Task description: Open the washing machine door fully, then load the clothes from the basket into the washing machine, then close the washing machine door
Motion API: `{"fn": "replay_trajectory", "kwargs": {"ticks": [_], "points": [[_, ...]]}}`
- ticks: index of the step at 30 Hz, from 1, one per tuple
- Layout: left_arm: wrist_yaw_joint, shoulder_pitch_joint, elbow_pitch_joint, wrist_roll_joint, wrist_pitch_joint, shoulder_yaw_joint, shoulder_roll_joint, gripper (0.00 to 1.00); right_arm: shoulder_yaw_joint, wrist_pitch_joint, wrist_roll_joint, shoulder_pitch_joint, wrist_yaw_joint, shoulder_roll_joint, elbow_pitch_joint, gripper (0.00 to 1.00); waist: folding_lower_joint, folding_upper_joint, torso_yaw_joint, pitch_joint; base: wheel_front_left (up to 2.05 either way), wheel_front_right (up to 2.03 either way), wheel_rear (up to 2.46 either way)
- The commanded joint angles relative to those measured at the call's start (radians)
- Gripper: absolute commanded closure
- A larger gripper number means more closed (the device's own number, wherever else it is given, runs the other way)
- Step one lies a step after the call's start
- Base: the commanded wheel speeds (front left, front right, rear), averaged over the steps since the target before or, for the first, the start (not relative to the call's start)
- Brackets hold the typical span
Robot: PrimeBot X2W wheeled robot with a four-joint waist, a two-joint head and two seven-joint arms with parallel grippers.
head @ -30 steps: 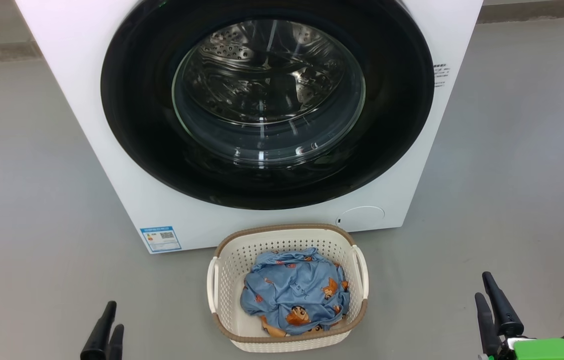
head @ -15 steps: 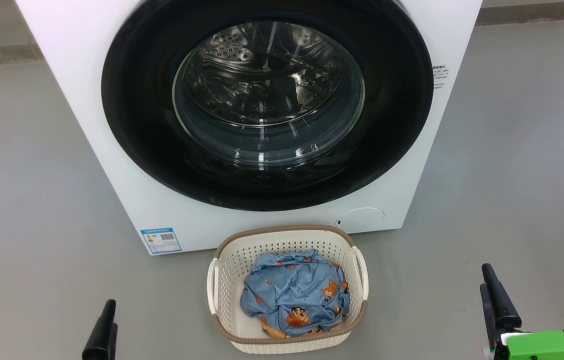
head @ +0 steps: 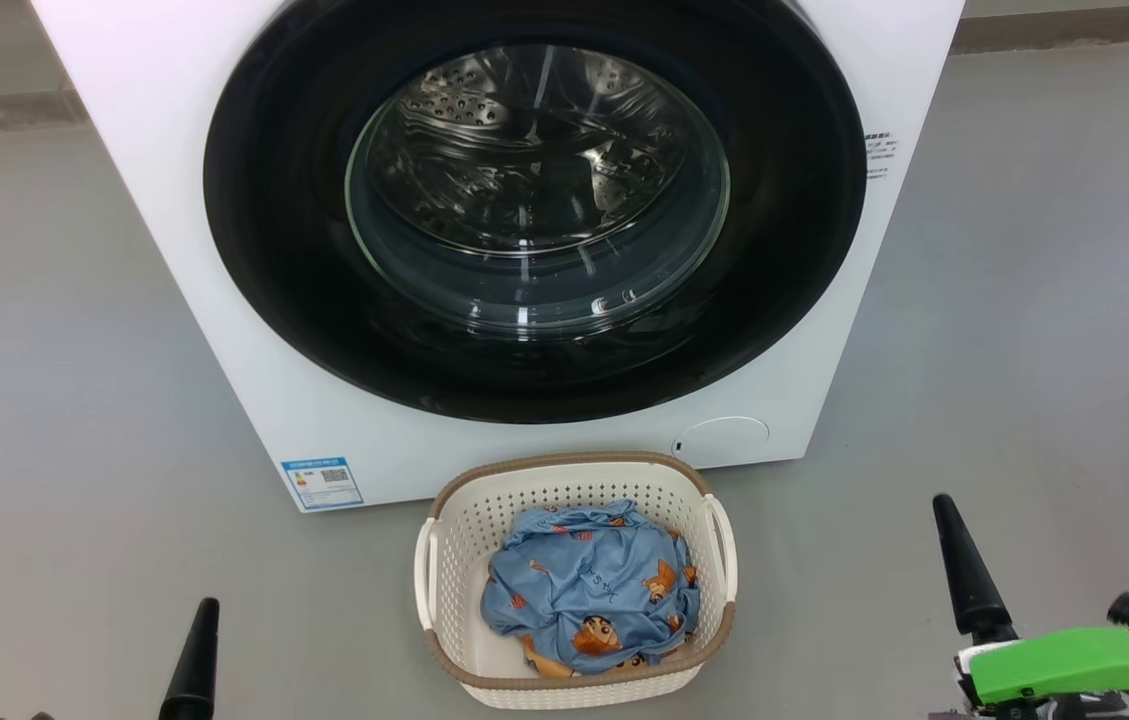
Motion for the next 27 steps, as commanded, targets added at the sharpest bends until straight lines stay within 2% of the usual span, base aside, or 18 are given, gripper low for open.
{"fn": "replay_trajectory", "kwargs": {"ticks": [1, 15, 27], "points": [[-0.002, -0.044, -0.031, 0.037, -0.013, 0.019, 0.025, 0.00, 0.018, -0.012, -0.049, -0.049, 0.000, -0.008, -0.034, 0.00, -0.0001, 0.0000, 0.000, 0.000, 0.00, 0.00, 0.00], [-0.003, -0.048, -0.042, 0.281, -0.054, 0.010, 0.051, 0.00, 0.075, -0.053, -0.349, -0.071, -0.001, -0.013, -0.028, 0.00, -0.0001, 0.0000, 0.002, -0.004, 0.00, 0.00, 0.00], [-0.003, -0.042, -0.069, 0.508, -0.086, 0.009, 0.072, 0.00, 0.119, -0.085, -0.547, -0.084, -0.001, -0.028, 0.001, 0.00, -0.0001, 0.0000, -0.003, -0.003, 0.00, 0.00, 0.00]]}}
